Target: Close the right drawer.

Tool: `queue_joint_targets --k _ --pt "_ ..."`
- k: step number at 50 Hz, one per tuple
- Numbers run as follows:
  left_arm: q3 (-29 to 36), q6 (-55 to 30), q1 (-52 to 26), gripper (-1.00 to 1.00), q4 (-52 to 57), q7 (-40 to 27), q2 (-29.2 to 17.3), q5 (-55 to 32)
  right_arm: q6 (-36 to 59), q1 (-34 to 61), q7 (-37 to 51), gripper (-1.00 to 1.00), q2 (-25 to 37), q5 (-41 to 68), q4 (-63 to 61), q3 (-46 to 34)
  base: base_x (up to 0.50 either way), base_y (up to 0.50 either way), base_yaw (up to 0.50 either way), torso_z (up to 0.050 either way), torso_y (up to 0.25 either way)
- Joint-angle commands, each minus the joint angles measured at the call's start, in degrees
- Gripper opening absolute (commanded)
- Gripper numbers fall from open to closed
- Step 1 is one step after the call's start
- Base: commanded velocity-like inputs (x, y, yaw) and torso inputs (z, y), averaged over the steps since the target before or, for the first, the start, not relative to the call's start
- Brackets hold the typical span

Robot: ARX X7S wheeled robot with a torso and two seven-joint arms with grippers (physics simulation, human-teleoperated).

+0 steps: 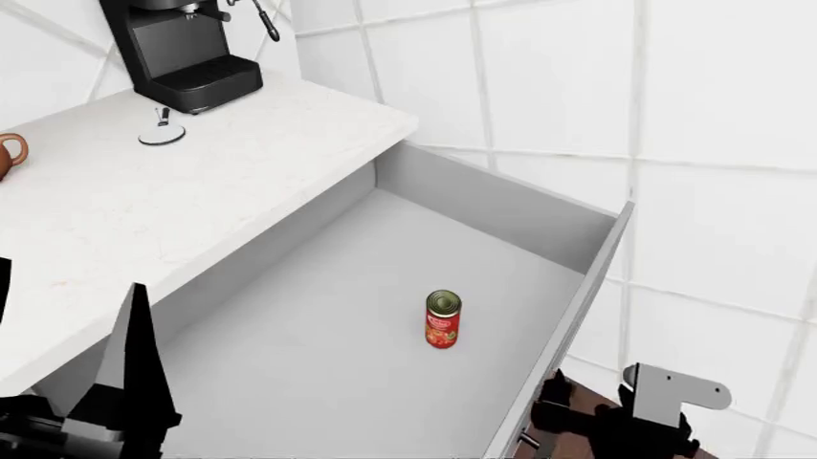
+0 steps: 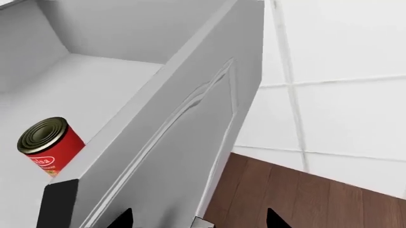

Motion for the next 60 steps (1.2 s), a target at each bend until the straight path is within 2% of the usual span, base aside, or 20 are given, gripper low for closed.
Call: queue_joint_targets --k 1,14,60 --pt "-0.04 0.11 0.04 1.0 -0.21 0.09 0.02 -0.05 5.41 5.82 -4.7 1.0 -10.26 4.07 13.07 1.42 0.0 0.0 0.0 0.0 0.0" --pt "-0.45 0.24 0.26 1.0 -0.17 0.11 -0.11 -0.43 7.77 6.8 -9.78 1.0 -14.15 5.93 19.9 1.68 0.0 0.0 0.0 0.0 0.0" --pt "-0.16 1.27 0.08 1.0 -1.8 1.03 0.49 -0.83 14.5 10.54 -15.58 1.0 -23.6 3.8 28.43 -1.03 0.0 0.0 0.0 0.0 0.0"
